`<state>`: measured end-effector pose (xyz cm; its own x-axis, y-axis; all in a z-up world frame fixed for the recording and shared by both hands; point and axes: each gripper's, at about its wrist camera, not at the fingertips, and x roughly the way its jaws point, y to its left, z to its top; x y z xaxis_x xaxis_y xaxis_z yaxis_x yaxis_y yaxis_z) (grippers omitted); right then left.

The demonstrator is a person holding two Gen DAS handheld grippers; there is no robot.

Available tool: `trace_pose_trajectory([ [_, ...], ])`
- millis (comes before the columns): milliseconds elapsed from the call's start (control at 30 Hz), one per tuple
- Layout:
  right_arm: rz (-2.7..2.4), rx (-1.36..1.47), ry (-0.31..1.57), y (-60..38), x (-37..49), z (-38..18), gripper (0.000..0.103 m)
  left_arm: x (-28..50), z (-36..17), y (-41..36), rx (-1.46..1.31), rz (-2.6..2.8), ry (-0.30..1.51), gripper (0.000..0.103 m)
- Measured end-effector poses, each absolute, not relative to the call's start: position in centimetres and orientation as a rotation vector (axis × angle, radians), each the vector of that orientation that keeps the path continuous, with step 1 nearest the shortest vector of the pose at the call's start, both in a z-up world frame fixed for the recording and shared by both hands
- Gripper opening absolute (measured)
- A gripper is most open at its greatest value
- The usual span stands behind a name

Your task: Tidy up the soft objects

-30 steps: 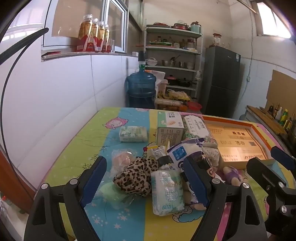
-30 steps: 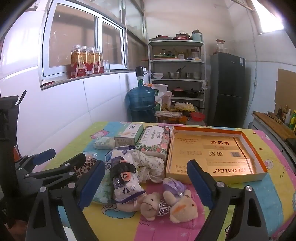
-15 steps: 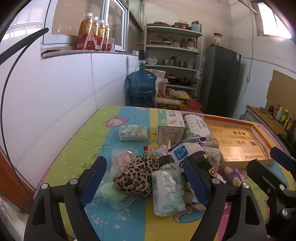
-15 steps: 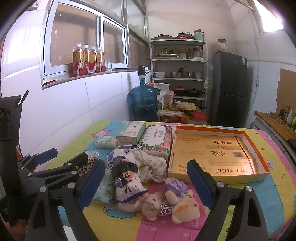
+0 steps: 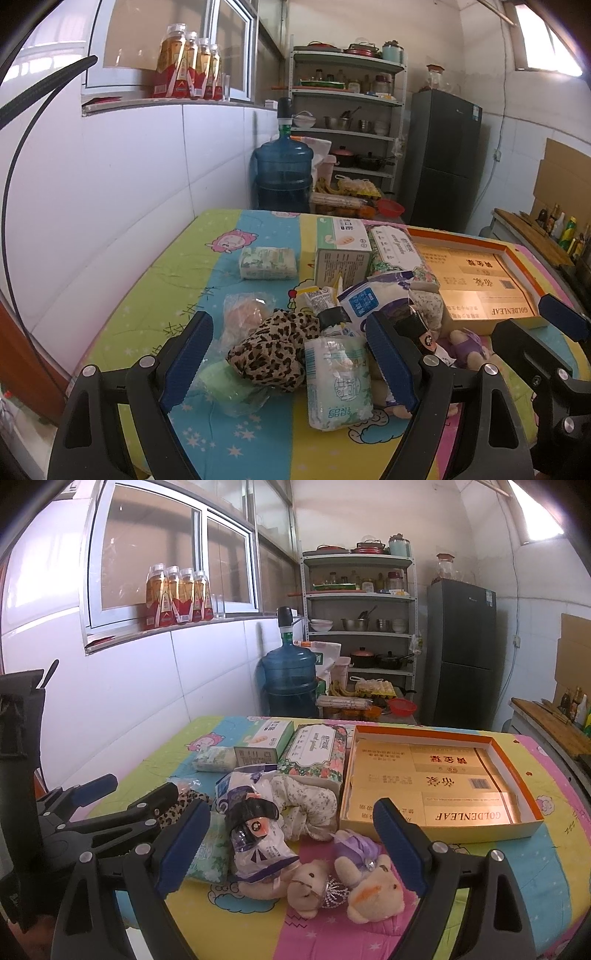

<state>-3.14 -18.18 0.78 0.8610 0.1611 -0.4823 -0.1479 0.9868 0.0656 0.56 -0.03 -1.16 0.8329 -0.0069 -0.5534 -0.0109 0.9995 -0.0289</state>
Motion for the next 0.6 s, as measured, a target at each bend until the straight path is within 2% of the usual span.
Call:
trace_pose_trajectory([
  [600,0.178,0.03,0.518,-17.8,-3.13,0.47,0.09,0.47,-1.36,0.0,-0.038,-0.001,0.588,0.086],
])
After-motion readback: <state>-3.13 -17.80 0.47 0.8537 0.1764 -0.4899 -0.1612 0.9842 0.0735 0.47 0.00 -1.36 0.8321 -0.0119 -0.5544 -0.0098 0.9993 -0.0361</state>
